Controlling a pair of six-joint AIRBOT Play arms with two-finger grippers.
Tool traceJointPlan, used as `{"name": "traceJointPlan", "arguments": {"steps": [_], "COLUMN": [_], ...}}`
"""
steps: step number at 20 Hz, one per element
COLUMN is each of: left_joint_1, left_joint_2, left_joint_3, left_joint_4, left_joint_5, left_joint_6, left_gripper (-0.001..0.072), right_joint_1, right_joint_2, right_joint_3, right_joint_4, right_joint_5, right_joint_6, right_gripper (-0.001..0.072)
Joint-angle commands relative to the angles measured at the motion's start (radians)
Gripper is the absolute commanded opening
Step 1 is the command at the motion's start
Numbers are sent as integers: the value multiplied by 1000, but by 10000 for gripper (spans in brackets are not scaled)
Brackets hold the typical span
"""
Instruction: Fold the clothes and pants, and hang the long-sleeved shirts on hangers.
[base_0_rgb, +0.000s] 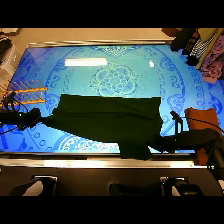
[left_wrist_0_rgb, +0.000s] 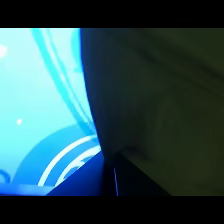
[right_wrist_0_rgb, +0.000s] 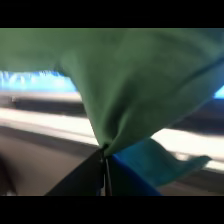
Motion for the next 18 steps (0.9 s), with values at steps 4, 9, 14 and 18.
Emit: {"name": "traceJointPlan", "arguments": {"steps": [4, 9, 14, 18], "left_joint_1": [-105, -124, -146, -151], "left_joint_2": [-99, -294, -447, -523], "left_joint_3": [91, 196, 347, 414], "left_joint_4": [15, 12, 16, 16], "left_joint_5": [260, 322, 331, 339], "left_joint_6": [-90, -104, -103, -103], "left_gripper": [15, 15, 15, 16], "right_joint_1": [0, -1, -1, -3], "right_joint_2": [-222, -511, -678, -719], "right_joint_3": [87, 344, 552, 627], "right_joint_4": [-13, -35, -131, -247], "right_joint_5": [375, 431, 446, 478], "right_joint_6": [-62, -77, -3, 84], "right_gripper": [26, 26, 26, 26]}}
